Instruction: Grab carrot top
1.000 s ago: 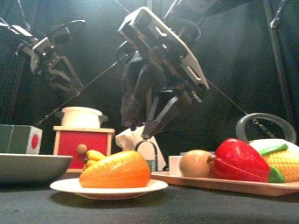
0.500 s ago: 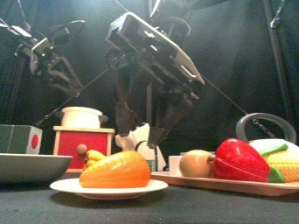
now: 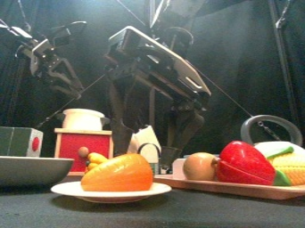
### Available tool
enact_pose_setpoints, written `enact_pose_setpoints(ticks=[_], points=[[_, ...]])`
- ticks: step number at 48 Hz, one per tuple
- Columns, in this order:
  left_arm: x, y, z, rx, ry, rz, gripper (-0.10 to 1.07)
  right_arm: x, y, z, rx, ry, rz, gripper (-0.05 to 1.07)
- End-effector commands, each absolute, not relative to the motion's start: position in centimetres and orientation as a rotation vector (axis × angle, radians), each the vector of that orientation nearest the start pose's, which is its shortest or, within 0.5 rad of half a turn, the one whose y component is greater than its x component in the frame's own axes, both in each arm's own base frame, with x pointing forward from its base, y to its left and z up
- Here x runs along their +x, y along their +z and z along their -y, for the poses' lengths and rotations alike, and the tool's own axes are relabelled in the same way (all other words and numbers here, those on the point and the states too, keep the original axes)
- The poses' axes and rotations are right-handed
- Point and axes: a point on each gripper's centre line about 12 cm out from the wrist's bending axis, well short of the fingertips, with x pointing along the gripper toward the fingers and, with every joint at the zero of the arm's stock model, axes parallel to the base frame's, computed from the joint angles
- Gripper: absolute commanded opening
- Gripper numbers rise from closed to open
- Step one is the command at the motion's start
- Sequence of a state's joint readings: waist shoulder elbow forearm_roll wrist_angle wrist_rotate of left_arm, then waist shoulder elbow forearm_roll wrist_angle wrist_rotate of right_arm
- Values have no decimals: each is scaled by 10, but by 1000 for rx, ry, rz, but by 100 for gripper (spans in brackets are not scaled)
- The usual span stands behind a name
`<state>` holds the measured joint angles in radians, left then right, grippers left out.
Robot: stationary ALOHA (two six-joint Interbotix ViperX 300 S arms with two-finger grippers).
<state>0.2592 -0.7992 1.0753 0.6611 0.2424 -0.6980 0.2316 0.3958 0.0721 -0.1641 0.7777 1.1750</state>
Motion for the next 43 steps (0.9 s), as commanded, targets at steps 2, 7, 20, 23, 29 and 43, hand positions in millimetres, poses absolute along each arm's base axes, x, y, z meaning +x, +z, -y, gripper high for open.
enact_pose_setpoints(ticks=[2, 7, 20, 23, 29, 43], points=[[209, 249, -74, -77, 412, -446, 87, 475, 154, -98, 727, -509, -1084, 99], [209, 249, -74, -77, 412, -448, 87, 477, 153, -99, 727, -509, -1084, 99], [209, 248, -73, -79, 411, -447, 87, 480, 147, -101, 749, -502, -1085, 99], [209, 248, -74, -79, 413, -449, 87, 481, 147, -101, 763, -505, -1087, 99], [209, 248, -74, -79, 413, -449, 87, 480, 147, -101, 786, -509, -1092, 99], [209, 247, -73, -79, 411, -451, 87, 481, 143, -104, 821, -513, -1109, 90]])
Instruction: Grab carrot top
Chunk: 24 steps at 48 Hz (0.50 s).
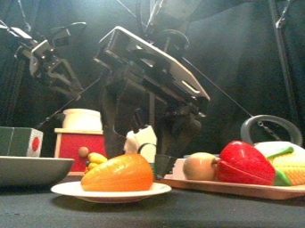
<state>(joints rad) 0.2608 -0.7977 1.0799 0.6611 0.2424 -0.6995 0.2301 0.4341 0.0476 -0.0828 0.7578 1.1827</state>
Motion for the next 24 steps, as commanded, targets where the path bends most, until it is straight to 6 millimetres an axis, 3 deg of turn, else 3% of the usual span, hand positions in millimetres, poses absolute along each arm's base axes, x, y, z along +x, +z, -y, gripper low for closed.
enact_pose_setpoints(ticks=[1, 24], points=[[209, 248, -74, -79, 413, -449, 87, 481, 143, -105, 823, -512, -1108, 89], [209, 247, -73, -79, 411, -452, 87, 485, 141, -105, 818, -501, -1094, 82]])
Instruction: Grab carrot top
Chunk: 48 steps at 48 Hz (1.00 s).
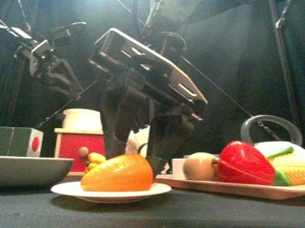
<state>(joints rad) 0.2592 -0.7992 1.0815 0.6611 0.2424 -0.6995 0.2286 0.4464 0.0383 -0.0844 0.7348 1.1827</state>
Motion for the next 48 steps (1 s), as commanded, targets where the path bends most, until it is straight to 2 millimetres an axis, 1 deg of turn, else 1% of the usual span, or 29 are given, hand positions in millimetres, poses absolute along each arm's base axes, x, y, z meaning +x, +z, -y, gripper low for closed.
enact_pose_setpoints(ticks=[1, 5, 14, 19, 32, 48], points=[[209, 247, -74, -79, 413, -451, 87, 485, 141, -105, 817, -500, -1092, 82], [209, 247, -74, -79, 413, -453, 87, 484, 140, -105, 815, -501, -1093, 80], [208, 247, -74, -79, 413, -452, 87, 485, 141, -104, 813, -502, -1090, 71], [208, 247, -74, -79, 413, -452, 87, 485, 148, -103, 811, -495, -1080, 68], [208, 246, -74, -79, 415, -456, 87, 488, 165, -99, 784, -479, -1035, 67], [208, 245, -74, -86, 416, -458, 87, 489, 167, -95, 753, -479, -1022, 67]])
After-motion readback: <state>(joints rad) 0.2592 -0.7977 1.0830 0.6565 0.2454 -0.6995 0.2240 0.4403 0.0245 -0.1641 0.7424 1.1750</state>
